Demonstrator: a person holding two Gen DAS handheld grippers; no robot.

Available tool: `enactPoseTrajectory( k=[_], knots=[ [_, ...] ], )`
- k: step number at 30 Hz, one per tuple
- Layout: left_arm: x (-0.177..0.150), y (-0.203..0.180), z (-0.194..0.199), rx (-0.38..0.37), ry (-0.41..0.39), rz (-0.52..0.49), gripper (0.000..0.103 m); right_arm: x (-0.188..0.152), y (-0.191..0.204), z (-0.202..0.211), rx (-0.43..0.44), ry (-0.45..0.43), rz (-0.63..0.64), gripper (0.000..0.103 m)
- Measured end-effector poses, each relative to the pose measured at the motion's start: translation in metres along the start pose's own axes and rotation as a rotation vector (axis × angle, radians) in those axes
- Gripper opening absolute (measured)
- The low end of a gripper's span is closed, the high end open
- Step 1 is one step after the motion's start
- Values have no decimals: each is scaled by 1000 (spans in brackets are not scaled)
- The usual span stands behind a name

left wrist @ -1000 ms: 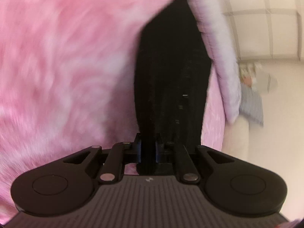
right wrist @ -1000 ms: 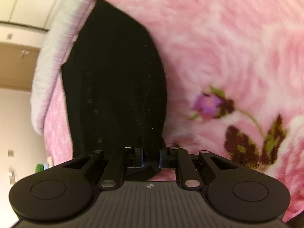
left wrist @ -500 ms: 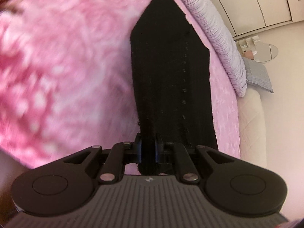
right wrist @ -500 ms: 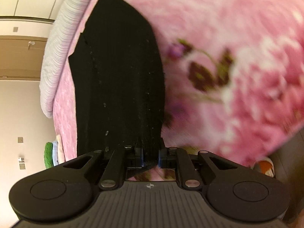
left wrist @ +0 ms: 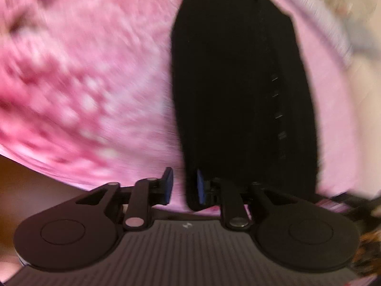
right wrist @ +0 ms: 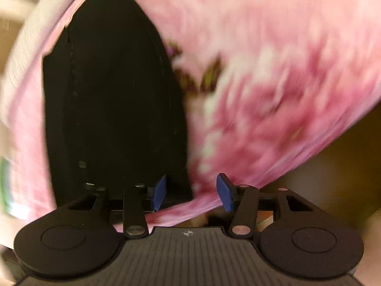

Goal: Fold clothes
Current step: 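Lower the held black garment flat onto the bed with both grippers, then open both grippers and pull back from the flattened garment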

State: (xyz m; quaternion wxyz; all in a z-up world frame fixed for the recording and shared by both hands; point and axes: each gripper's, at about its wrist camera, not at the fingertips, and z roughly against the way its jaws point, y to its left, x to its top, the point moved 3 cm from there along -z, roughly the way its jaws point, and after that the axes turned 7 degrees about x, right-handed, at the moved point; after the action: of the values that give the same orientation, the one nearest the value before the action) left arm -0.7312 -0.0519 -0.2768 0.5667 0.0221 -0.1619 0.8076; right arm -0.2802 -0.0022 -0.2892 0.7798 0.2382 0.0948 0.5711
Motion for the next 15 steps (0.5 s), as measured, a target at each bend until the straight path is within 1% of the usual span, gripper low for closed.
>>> enactPoseTrajectory(
  k=[1, 2, 5, 7, 9, 12, 15],
  knots=[
    [5, -3, 11, 48, -20, -40, 18, 4, 9, 10, -32, -33, 61, 52],
    [11, -8, 19, 62, -56, -73, 18, 8, 18, 17, -46, -63, 105, 52],
    [30, -30, 26, 21, -154, -160, 18, 23, 46, 22, -26, -143, 214, 51],
    [40, -46, 8, -11, -185, -211, 18, 28, 64, 9, -7, -167, 287, 52],
    [43, -57, -12, -15, -209, -263, 18, 28, 78, -13, -2, -182, 361, 52],
    [32, -59, -39, -6, -231, -320, 17, 16, 81, -48, -29, -185, 454, 52],
    [9, -49, -49, -21, -270, -333, 17, -10, 68, -64, -71, -185, 534, 53]
  ],
)
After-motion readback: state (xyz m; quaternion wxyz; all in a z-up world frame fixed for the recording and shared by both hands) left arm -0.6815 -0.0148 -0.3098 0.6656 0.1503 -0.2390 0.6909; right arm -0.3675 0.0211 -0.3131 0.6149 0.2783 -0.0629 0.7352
